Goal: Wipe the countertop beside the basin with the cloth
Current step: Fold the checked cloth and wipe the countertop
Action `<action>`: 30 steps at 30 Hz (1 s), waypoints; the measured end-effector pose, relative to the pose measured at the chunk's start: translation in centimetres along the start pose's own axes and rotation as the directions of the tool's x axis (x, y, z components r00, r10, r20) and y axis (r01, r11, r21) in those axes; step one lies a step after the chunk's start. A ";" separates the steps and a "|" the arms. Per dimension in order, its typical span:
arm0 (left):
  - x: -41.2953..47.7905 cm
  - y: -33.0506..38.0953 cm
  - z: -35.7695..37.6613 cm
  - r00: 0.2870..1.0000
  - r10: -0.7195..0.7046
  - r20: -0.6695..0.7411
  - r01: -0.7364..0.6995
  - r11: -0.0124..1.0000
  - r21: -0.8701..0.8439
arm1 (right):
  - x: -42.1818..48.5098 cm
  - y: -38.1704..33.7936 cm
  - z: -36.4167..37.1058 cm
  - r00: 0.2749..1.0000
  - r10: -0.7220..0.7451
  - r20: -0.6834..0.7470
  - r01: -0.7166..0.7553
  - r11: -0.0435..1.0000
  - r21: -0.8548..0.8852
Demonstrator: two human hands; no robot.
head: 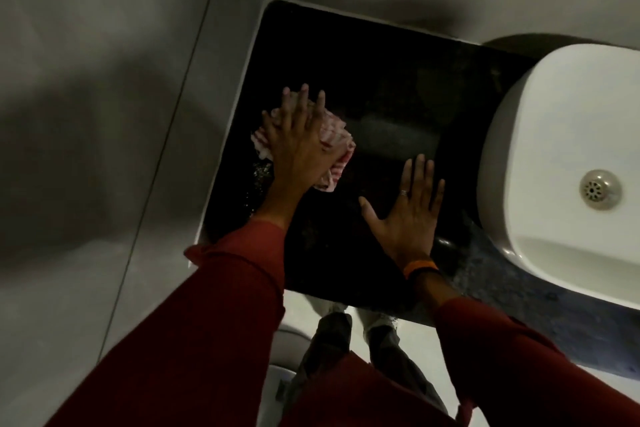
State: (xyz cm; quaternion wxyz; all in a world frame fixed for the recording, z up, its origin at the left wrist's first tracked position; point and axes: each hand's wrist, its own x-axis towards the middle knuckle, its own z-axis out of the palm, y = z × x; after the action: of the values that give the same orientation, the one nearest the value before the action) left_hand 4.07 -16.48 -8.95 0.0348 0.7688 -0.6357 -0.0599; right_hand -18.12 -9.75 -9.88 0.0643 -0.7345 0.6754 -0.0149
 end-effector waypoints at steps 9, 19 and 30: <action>-11.7 -1.6 0.8 0.826 -0.563 -0.028 0.562 0.827 -0.024 | -0.3 0.2 -0.1 1.000 -0.029 0.002 0.029 1.000 0.011; -18.8 3.6 -0.5 0.571 -0.807 0.149 0.812 0.529 -0.245 | -1.0 -0.1 -1.4 0.994 -0.078 0.074 0.072 0.995 0.076; -16.8 -1.2 -5.2 0.787 -0.613 -0.069 0.507 0.707 -0.493 | -13.6 -12.3 0.3 0.681 -0.722 0.121 0.670 0.681 0.296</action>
State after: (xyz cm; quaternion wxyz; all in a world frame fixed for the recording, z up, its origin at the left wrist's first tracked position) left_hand 2.87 0.14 -3.11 0.2637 0.8979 -0.3300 -0.1242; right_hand -7.11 4.76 -7.84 0.2142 -0.9209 0.3243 -0.0311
